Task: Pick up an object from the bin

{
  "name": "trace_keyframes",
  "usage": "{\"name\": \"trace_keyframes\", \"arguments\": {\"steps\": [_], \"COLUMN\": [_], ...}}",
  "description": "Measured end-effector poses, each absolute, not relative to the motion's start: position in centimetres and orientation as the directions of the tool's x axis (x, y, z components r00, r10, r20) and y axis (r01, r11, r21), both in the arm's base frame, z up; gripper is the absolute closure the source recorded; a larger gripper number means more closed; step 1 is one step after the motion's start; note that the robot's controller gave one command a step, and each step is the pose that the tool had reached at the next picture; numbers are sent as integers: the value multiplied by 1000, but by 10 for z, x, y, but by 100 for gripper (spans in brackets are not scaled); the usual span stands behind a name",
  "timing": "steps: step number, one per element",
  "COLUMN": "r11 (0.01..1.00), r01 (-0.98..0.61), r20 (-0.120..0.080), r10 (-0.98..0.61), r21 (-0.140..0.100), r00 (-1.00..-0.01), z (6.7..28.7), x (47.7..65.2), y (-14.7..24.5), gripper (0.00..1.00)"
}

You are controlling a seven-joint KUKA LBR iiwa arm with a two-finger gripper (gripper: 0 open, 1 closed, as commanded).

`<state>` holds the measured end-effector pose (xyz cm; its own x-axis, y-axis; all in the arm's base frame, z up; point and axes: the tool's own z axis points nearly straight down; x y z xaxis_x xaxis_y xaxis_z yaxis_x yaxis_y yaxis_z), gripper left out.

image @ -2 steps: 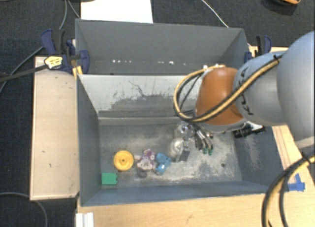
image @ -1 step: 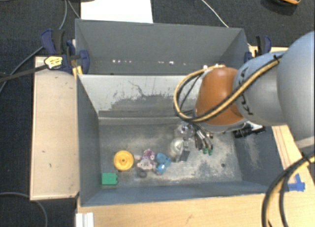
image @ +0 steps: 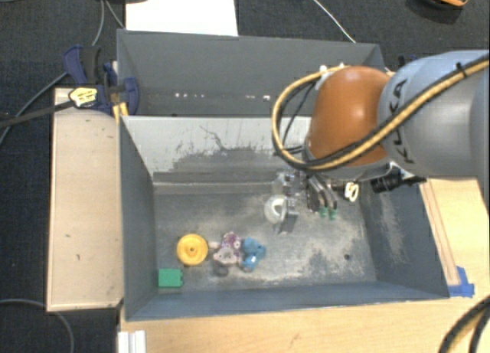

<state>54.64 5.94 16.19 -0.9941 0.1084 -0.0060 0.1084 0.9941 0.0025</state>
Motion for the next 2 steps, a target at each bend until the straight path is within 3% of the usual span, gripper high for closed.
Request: {"name": "trace_keyframes", "arguments": {"steps": [1, 2], "r11": [993, 994], "r01": [121, 105], "r20": [-18, -6], "r10": [121, 105], "r21": [4, 3], "r00": [-993, -994], "z": [144, 212], "x": [574, 563], "y": [3, 7], "gripper": [100, 100]}}
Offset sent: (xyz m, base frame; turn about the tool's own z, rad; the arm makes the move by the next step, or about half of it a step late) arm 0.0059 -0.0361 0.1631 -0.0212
